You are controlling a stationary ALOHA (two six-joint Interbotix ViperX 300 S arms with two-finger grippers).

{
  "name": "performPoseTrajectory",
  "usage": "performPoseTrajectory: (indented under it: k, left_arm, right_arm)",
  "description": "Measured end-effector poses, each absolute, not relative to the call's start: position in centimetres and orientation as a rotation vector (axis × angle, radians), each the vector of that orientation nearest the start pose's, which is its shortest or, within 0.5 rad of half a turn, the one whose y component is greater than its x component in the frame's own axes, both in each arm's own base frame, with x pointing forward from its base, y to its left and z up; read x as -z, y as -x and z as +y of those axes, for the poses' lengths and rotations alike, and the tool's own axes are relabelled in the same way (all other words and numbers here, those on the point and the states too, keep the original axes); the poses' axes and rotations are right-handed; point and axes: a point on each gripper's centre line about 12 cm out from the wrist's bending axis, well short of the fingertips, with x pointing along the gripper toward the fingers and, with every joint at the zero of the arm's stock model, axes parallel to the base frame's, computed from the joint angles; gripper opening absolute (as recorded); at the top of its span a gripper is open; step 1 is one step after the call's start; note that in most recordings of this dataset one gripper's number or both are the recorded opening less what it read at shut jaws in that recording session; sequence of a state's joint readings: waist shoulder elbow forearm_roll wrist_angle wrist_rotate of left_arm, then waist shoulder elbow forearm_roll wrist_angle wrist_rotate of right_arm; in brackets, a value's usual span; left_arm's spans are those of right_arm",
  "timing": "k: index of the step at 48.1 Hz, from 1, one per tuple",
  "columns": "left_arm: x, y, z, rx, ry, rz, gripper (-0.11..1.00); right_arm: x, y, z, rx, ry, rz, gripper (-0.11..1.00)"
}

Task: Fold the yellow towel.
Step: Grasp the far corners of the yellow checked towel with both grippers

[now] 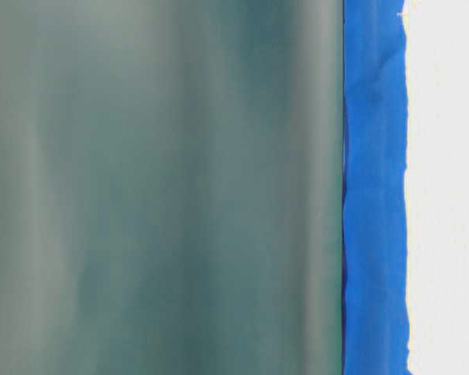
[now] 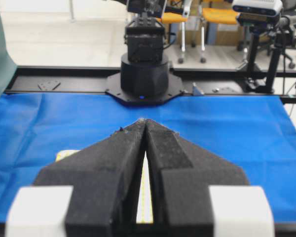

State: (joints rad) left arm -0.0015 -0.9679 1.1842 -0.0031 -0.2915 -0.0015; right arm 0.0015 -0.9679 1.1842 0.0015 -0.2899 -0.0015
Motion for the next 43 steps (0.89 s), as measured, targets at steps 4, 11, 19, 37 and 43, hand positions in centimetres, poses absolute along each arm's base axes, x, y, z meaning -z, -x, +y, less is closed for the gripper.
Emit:
performPoseTrajectory:
  k: [4,11,19,37,43]
  left_arm:
    - [-29.1,-19.7,0.2,-0.010,0.011,-0.077,0.00]
    - [-29.0,-19.8,0.5,-0.029,0.020,-0.066,0.00]
    - [-27.8,-20.6,1.8,-0.089,0.022,-0.004,0.00]
    - [-22.2,-23.1,6.1,-0.263,0.050,0.234,0.36]
    - [-19.8,-23.9,7.2,-0.298,0.064,0.311,0.74]
  right_arm:
    - [-28.9,-19.8,-0.2,0.008,-0.015,-0.064,0.00]
    - [-28.5,-20.3,-1.0,0.052,-0.060,-0.014,0.00]
    - [-27.2,-20.8,-2.6,0.135,-0.106,0.061,0.00]
    - [-21.3,-22.8,-7.6,0.363,-0.215,0.304,0.30]
    - [-19.0,-23.5,-9.1,0.417,-0.239,0.394,0.65]
